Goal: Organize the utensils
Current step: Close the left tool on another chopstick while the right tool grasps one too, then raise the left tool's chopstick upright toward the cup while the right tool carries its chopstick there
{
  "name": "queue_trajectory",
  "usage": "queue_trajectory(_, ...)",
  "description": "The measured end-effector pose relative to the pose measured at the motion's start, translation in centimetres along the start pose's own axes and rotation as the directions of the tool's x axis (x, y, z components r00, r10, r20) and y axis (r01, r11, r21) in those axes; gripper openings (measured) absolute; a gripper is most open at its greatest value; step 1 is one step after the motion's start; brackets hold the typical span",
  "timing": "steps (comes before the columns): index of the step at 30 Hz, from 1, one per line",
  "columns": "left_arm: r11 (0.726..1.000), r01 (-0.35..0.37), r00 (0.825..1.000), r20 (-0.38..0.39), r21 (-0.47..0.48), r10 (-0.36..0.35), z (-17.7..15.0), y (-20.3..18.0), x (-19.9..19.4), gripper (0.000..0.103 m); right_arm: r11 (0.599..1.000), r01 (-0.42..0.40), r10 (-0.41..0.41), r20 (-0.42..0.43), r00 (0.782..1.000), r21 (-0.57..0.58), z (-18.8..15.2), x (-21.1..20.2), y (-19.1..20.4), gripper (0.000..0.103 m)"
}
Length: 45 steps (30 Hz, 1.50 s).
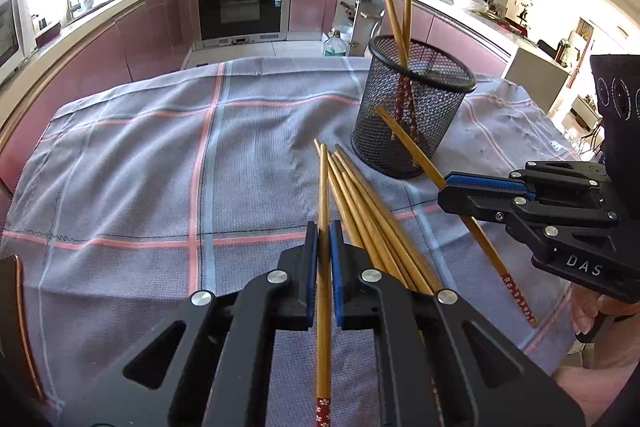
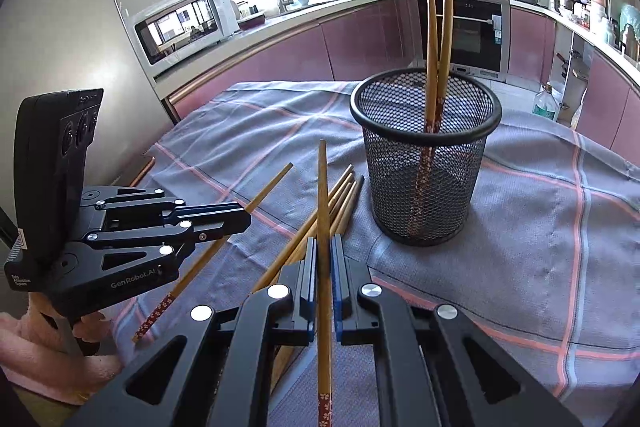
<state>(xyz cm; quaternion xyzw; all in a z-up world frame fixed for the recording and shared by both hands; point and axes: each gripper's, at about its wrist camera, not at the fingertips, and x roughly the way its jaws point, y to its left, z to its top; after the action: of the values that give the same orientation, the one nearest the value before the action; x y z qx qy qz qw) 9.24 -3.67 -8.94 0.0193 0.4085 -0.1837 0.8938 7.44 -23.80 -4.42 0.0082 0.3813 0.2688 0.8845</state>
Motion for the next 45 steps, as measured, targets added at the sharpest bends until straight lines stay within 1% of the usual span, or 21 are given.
queue_trajectory(14,0.998,0.057,0.995,0.079,-0.011,-0.056,1.0,-0.2,-3.8,0.007,1.0,-0.014,0.014,0.089,0.996,0.008,0.8,-2.9,0.1,0.006)
queue_trajectory(27,0.996,0.085,0.988,0.129,-0.007,-0.083,1.9,-0.9,-6.0,0.007,1.0,-0.015,0.012,0.151,0.988,0.02,1.2,-4.6,-0.3,0.006)
queue_trajectory(36,0.993,0.114,0.977,0.18,0.0,-0.112,2.8,-1.1,-7.9,0.007,0.999,-0.011,0.005,0.204,0.979,0.03,2.1,-6.1,-1.1,0.006)
queue_trajectory(45,0.992,0.128,0.962,0.238,0.024,-0.13,4.2,-1.9,-10.0,0.007,1.0,0.001,-0.005,0.271,0.963,0.015,3.3,-7.9,-1.3,0.006)
